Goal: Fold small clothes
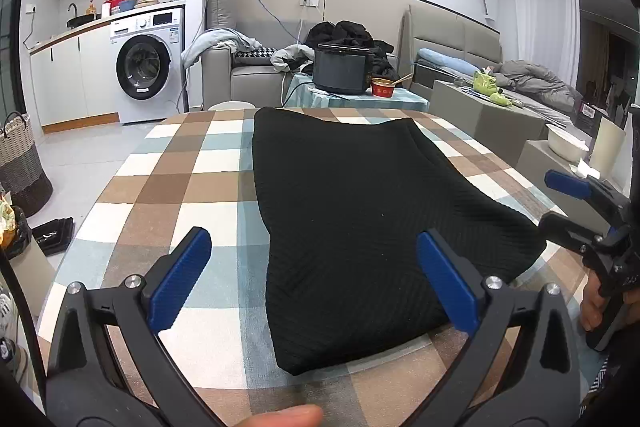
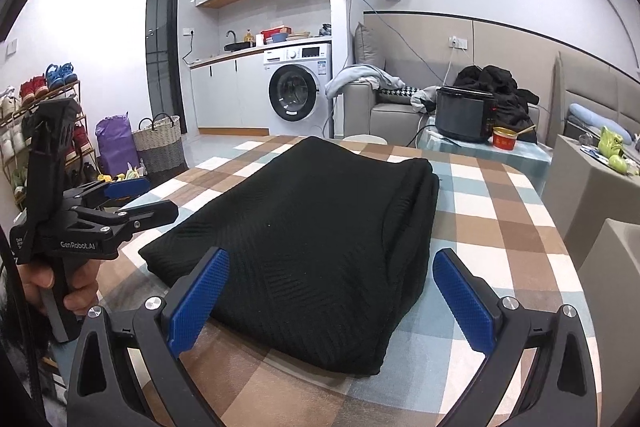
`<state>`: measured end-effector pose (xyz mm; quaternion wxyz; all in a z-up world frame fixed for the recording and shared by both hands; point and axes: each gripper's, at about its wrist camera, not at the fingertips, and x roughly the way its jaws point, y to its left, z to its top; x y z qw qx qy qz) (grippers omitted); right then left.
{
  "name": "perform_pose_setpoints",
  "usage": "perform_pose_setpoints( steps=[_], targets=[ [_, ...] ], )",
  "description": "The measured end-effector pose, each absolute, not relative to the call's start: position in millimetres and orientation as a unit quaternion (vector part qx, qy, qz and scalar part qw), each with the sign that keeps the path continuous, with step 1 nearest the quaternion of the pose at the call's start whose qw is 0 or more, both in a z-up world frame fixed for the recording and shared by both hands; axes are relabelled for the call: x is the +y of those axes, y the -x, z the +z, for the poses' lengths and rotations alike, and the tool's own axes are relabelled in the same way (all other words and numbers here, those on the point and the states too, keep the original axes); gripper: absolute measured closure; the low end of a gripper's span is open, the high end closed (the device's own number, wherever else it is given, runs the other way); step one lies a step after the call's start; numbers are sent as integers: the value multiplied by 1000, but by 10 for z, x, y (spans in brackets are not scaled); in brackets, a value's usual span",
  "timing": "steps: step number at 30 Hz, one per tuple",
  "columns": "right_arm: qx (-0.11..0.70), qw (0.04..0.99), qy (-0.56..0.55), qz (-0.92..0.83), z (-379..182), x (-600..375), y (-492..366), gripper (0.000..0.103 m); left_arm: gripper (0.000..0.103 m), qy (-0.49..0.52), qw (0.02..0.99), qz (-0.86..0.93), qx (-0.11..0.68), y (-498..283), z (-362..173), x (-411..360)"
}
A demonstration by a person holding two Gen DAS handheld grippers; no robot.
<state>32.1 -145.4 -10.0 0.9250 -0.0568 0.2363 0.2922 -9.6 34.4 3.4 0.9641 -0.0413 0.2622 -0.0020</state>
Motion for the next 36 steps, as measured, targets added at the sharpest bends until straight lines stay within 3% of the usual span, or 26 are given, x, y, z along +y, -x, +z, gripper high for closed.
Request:
perform_pose_setpoints(
  steps=[36],
  targets=[
    [246, 924, 38, 291, -101, -1508, -405, 0, 1, 40, 964, -3, 261, 75, 20, 340]
  ],
)
